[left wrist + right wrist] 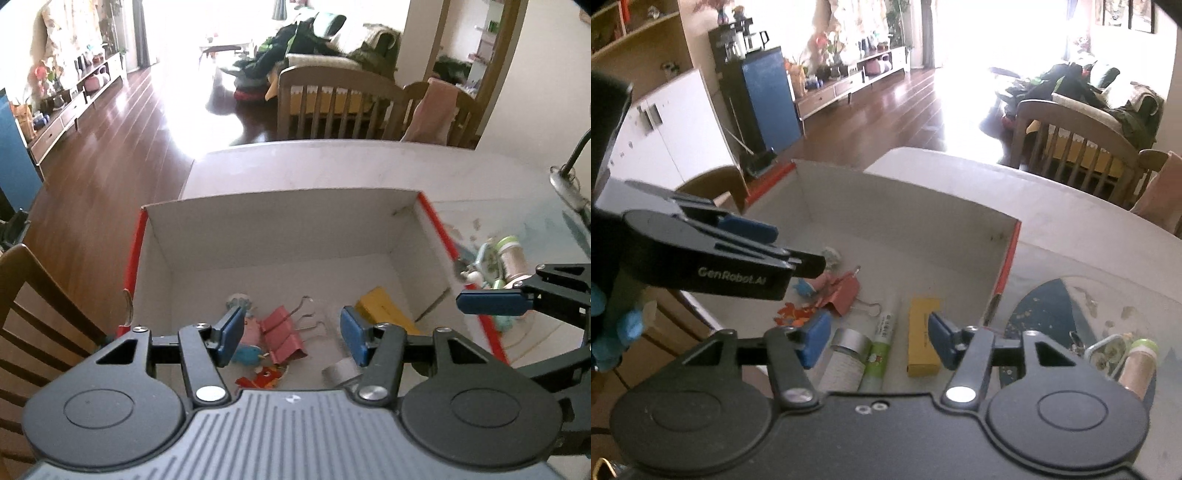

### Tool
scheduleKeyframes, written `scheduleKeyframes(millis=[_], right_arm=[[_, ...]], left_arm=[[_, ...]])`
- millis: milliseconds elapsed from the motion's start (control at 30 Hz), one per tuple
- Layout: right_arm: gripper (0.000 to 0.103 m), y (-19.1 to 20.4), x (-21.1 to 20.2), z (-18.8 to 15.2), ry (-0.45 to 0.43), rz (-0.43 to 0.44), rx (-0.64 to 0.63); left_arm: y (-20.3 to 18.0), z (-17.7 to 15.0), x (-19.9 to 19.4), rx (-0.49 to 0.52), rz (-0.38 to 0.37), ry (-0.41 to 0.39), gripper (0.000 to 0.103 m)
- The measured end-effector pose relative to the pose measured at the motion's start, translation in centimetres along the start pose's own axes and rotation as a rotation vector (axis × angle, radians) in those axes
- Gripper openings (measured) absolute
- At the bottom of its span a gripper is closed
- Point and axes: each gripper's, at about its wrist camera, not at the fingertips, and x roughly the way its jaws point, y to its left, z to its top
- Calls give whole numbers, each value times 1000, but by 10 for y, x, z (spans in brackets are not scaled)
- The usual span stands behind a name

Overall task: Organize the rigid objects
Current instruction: 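Open left tool to drop figurine in box while right tool releases yellow box, then withdraw both tools from the box back over the pile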

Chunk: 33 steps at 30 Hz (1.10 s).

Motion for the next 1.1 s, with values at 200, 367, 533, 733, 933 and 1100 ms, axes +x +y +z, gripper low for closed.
scheduleKeyframes(millis=[200, 367, 533, 733, 933, 1100], right_arm=[[66, -7, -31, -3, -54, 23, 31], [72, -15, -59, -9, -103, 43, 51], [79, -28, -83, -19, -136, 68, 87], [87, -47, -109, -37, -179, 65, 120], [92, -75, -130, -63, -204, 47, 149], [94, -96, -140, -89, -192, 21, 164]], left_arm=[[-7, 0, -28, -32, -25, -49, 57], [-19, -6, -55, -50, -22, -103, 57], [-39, -12, -75, -32, -32, -139, 69], [-68, -20, -80, -18, -67, -146, 71], [-95, -28, -81, 1, -89, -157, 78], [-118, -34, -76, 1, -119, -159, 79]])
